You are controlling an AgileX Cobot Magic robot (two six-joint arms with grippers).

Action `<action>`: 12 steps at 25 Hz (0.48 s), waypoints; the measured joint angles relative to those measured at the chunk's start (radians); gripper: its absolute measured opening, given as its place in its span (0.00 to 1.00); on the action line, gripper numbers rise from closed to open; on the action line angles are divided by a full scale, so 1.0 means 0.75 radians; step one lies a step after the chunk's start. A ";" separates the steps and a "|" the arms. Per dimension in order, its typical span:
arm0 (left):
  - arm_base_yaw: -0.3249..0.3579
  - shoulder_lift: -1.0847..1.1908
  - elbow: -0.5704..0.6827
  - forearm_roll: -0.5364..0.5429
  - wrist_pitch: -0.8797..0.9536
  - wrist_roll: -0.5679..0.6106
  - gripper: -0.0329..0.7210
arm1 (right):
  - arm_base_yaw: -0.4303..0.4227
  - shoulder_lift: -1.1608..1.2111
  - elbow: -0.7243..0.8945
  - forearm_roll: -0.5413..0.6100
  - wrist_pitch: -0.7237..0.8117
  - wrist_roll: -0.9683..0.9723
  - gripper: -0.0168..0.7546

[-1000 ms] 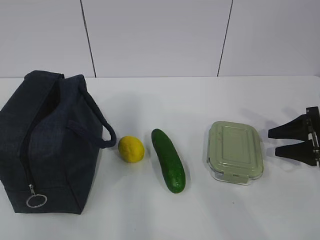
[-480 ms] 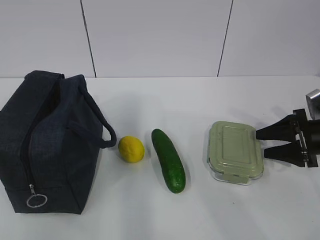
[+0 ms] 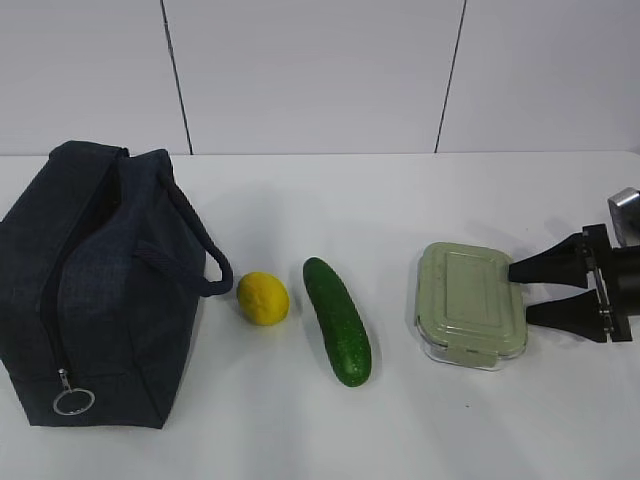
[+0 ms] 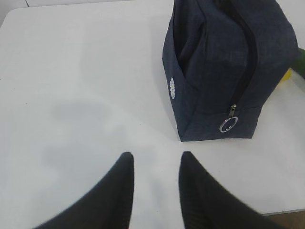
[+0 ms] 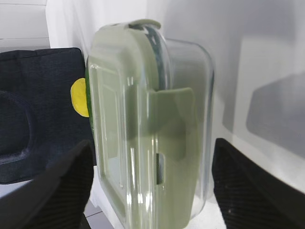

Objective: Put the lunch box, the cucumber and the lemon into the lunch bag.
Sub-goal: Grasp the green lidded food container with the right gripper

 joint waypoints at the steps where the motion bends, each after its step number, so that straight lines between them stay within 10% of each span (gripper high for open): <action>1: 0.000 0.000 0.000 0.000 0.000 0.000 0.36 | 0.000 0.003 0.000 0.002 0.000 0.000 0.78; 12: 0.000 0.000 0.000 0.000 0.000 0.000 0.36 | 0.000 0.003 0.000 0.013 -0.002 -0.003 0.78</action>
